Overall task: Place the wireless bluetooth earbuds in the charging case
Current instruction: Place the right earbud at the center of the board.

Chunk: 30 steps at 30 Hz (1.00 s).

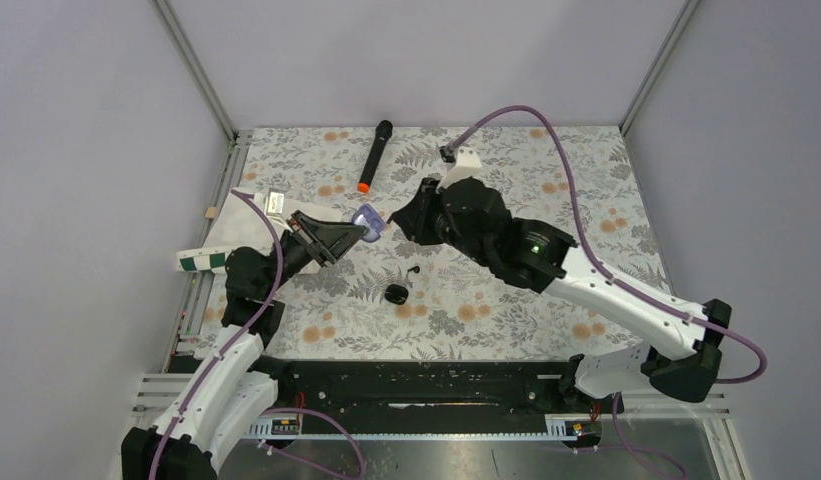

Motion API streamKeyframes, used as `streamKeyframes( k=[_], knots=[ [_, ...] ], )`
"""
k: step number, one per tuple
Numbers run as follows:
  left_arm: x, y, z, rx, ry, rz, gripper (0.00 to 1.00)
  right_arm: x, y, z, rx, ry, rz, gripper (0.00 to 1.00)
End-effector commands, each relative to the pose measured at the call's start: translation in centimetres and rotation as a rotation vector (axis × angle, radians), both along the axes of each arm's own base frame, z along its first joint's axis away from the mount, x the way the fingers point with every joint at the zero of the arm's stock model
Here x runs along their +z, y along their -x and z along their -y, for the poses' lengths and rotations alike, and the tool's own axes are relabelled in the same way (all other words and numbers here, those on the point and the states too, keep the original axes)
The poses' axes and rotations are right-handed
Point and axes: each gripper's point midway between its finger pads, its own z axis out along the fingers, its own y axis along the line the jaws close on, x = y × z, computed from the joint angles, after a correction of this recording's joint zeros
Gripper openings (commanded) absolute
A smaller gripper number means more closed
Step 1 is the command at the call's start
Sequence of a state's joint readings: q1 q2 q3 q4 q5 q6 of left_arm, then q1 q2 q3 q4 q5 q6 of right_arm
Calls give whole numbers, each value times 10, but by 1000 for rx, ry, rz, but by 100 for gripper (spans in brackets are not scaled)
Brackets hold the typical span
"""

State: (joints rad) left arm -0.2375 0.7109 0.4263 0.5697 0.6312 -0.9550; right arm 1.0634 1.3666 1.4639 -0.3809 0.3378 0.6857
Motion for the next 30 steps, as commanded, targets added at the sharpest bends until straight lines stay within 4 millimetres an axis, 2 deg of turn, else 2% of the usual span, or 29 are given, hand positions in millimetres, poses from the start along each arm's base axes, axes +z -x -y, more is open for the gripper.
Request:
streamKeyframes(
  k=[1,7,8,10,13,16,19,25,30],
  knots=[
    [26,-1,-3,27,-2,128,0,27,-6,21,-54,-83,47,0],
    [60,-5,-14,125,30,319,0,8,-17,47,-112,-68,22,0],
    [63,-7,-15,129,31,327,0,-1,-20,51,-117,-64,-3,0],
    [67,-10,-13,125,26,321,0,-35,-31,66,-145,-42,-83,0],
    [56,-19,-9,107,7,233,0,-93,-37,89,-191,104,-165,0],
    [35,-19,-1,41,-10,131,0,-155,-33,116,-215,328,-235,0],
    [19,-14,4,-9,6,66,0,-206,-25,134,-220,497,-311,0],
    [-5,-13,2,5,6,-12,0,-265,-17,130,-134,606,-420,0],
    [-14,-9,-1,20,-2,-28,0,-291,-18,126,-110,638,-444,2]
  ],
)
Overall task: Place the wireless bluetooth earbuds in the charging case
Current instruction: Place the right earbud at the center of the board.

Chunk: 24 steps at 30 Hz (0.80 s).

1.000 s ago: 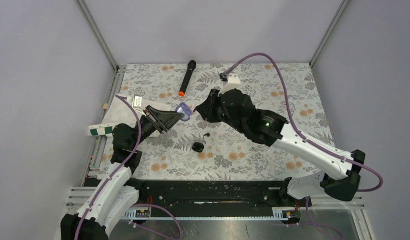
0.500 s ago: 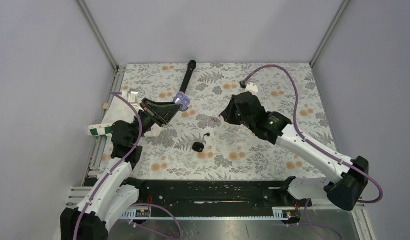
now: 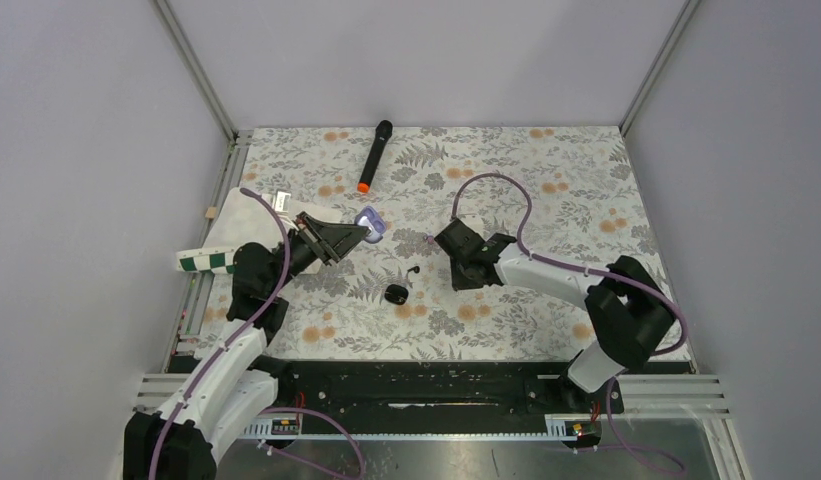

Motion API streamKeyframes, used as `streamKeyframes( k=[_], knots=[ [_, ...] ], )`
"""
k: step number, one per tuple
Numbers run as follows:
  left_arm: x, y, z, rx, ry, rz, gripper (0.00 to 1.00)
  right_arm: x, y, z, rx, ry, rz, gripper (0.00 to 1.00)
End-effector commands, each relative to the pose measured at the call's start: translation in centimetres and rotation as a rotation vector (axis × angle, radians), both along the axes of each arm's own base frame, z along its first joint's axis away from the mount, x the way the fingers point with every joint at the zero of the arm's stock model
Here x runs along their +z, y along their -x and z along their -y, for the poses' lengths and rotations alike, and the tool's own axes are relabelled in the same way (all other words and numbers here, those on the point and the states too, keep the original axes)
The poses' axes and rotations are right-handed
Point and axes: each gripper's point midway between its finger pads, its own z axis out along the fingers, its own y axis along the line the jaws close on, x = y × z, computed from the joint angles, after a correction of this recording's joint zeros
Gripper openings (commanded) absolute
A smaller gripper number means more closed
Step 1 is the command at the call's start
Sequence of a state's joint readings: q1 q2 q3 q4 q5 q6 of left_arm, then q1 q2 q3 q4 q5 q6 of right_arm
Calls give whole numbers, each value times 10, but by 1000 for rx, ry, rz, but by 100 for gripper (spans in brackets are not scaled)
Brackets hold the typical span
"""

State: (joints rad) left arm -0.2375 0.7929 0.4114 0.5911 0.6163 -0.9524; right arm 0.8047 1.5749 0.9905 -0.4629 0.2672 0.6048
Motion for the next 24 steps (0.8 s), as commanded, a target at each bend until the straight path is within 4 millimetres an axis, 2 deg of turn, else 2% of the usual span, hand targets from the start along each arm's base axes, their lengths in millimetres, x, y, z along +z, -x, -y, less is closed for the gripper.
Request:
streamKeyframes(
  k=[1,5,8,12,15,18,20,23,24],
  knots=[
    [9,8,-4,8,13,46,0,-12,-8,-7,39,-9,13,5],
    [9,9,-5,15,9,52,0,-22,-11,-8,49,-10,9,21],
    [9,9,-4,13,9,50,0,-22,-11,-11,55,-17,-5,44],
    [11,9,-5,16,10,57,0,-3,-16,-15,49,-54,35,62],
    [14,8,-4,14,8,64,0,20,-22,-14,44,-60,71,64],
    [17,10,-3,0,-3,88,0,61,-28,-19,41,-135,152,61],
    [19,12,-1,-22,-14,101,0,98,-31,-32,71,-262,244,59],
    [24,17,2,-54,-15,124,0,161,-30,-56,159,-517,427,58],
    [25,18,3,-65,-13,130,0,193,-31,-68,199,-636,519,58]
  ],
)
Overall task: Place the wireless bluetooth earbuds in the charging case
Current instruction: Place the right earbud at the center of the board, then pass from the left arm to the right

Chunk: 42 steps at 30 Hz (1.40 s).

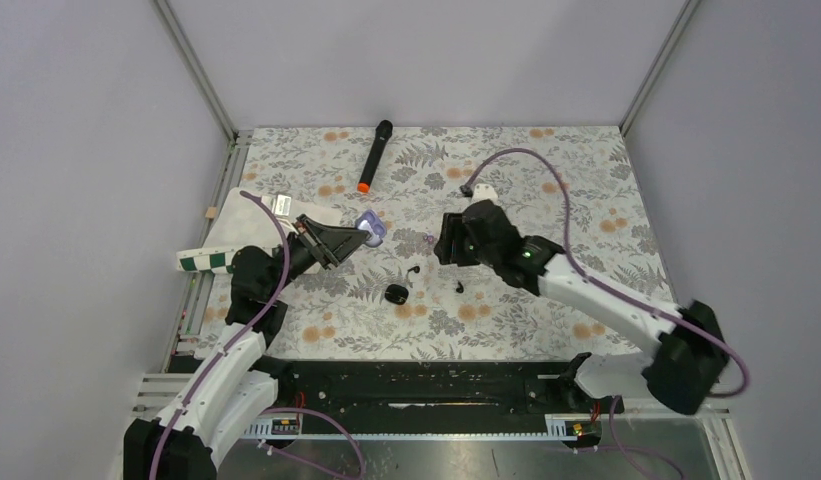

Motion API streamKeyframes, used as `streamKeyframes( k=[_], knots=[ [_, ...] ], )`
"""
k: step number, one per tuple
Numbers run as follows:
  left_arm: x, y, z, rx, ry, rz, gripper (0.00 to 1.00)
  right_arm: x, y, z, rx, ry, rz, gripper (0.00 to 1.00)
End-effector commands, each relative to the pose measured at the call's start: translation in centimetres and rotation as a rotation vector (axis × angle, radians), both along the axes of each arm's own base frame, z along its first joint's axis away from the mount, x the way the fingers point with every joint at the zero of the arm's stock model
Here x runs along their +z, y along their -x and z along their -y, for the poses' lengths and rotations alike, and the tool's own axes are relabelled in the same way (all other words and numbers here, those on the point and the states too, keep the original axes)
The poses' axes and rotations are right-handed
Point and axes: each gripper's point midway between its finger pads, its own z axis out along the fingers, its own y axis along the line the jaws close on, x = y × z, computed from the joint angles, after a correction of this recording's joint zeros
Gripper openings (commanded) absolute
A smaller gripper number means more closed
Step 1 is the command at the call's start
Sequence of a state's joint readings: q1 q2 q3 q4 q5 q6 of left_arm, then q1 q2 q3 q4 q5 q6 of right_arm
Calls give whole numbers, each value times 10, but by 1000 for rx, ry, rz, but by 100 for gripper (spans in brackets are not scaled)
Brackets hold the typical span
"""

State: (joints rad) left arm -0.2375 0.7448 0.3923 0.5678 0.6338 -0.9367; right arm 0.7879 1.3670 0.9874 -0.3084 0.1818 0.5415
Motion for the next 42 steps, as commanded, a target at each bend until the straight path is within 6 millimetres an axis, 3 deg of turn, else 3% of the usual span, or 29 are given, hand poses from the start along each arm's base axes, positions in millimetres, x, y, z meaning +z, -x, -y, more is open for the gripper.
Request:
streamKeyframes(
  k=[1,5,12,16,25,36,42],
  knots=[
    [28,9,4,-58,2,114,0,128,-6,-42,149,-438,359,59],
    [31,12,6,-74,17,125,0,177,8,-62,277,-604,442,64],
    [45,24,9,-134,68,145,0,203,21,-100,440,-812,382,66],
    [48,27,8,-138,73,162,0,204,23,-111,478,-883,328,63],
    [49,28,8,-136,84,160,0,201,26,-124,508,-962,240,42],
    [55,30,8,-145,96,178,0,188,26,-132,528,-950,182,41],
    [52,29,9,-150,89,167,0,194,26,-131,530,-961,191,29]
  ],
)
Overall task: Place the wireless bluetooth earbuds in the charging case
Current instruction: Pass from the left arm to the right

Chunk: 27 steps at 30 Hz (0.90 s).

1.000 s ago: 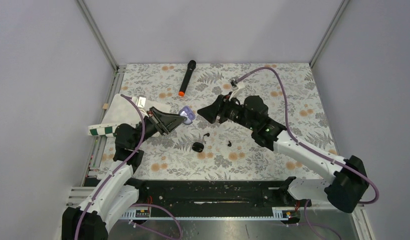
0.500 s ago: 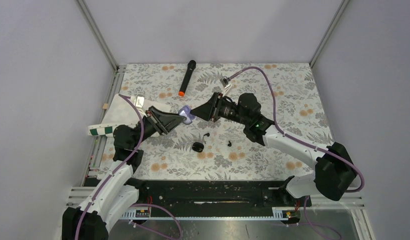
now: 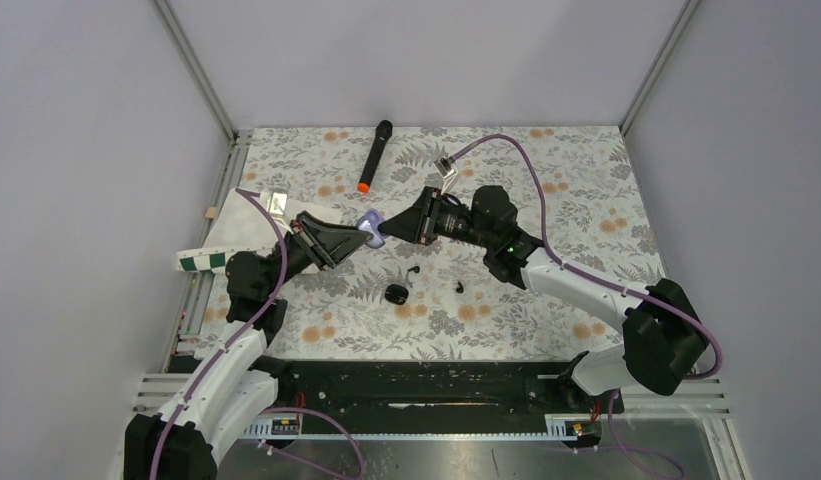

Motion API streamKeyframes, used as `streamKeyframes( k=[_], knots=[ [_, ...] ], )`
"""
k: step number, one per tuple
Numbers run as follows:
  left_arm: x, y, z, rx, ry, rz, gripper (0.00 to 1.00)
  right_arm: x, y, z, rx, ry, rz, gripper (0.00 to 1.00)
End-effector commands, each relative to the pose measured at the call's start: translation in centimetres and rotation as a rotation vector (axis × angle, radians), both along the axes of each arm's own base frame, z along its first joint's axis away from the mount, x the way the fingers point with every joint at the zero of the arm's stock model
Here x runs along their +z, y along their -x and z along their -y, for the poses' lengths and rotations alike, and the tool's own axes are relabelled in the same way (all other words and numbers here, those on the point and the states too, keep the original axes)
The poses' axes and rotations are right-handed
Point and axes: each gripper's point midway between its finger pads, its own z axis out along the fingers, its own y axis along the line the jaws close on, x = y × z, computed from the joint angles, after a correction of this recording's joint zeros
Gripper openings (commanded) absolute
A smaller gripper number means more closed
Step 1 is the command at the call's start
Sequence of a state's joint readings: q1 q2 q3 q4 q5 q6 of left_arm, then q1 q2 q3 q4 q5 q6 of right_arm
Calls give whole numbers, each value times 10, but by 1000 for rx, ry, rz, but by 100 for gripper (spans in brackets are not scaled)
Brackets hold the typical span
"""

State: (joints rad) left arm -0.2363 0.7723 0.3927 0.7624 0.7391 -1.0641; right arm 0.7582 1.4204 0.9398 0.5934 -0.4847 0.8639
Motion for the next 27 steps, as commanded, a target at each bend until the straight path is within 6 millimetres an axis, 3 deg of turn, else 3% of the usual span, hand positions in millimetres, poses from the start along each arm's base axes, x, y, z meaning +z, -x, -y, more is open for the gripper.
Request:
streamKeyframes(
  k=[1,3,6,8,9,10,13,14,20,27],
  knots=[
    [23,8,0,-18,10,95,0,38,4,-3,32,-76,75,27],
    [22,8,0,-18,8,91,0,40,5,-2,31,-75,76,21],
    [20,7,0,-17,6,87,0,42,6,-1,34,-67,82,0],
    [19,5,0,-17,4,77,0,44,8,0,41,-61,92,0],
    [18,4,1,-15,1,64,5,43,8,1,40,-54,98,0],
    [16,2,1,-14,-6,50,21,43,9,1,45,-41,105,0],
    [12,-1,3,-19,-60,49,93,39,10,5,57,49,134,0],
    [11,-2,3,-17,-109,58,98,37,9,9,61,90,147,0],
    [17,-10,-18,100,-460,85,99,17,15,47,166,367,202,0],
    [34,1,-20,65,-518,106,99,-11,24,89,289,675,306,0]
  ],
)
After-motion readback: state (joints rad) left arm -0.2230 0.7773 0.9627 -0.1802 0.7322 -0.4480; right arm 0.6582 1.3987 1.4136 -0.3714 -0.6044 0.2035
